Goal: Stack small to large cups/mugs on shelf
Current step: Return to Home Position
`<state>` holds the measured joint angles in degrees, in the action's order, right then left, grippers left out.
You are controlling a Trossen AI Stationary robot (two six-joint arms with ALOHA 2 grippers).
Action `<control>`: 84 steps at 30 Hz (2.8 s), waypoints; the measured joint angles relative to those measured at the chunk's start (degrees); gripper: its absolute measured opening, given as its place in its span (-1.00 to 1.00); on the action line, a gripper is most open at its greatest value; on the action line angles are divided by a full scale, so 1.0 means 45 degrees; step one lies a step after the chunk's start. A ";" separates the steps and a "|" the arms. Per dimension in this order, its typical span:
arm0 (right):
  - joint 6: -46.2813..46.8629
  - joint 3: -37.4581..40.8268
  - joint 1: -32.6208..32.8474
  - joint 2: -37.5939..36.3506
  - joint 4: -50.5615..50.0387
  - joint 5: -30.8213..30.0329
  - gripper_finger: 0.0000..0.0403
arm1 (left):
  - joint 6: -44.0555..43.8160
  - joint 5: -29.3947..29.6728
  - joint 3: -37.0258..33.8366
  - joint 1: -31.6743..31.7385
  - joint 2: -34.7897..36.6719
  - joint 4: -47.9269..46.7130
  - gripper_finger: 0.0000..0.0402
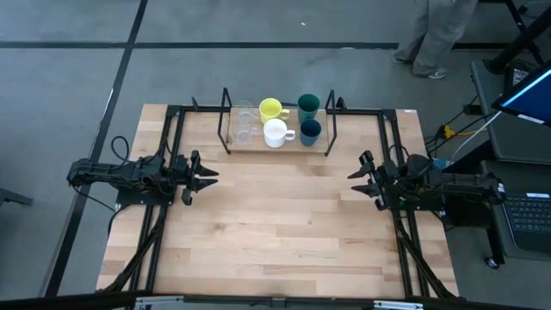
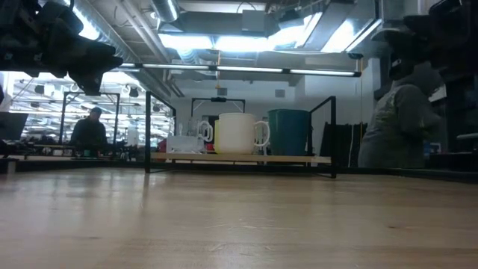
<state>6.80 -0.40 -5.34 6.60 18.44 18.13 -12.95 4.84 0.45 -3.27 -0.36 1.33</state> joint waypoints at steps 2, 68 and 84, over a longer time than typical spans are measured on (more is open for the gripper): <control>-0.0287 0.0000 0.0000 -0.0206 -0.0543 -0.0006 -0.20 | 0.0000 -0.0003 0.0000 0.0000 0.0000 -0.0001 -0.45; -0.1587 -0.0005 -0.0010 -0.1470 -0.2167 -0.0121 -0.20 | 0.0000 -0.0005 0.0000 0.0000 -0.0004 -0.0002 -0.45; -0.1590 -0.0005 -0.0010 -0.1470 -0.2167 -0.0122 -0.20 | 0.0000 -0.0005 0.0000 -0.0001 -0.0004 -0.0002 -0.45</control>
<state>-0.36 -0.43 -5.39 -0.01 8.69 17.58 -12.95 4.82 0.45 -3.27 -0.38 1.32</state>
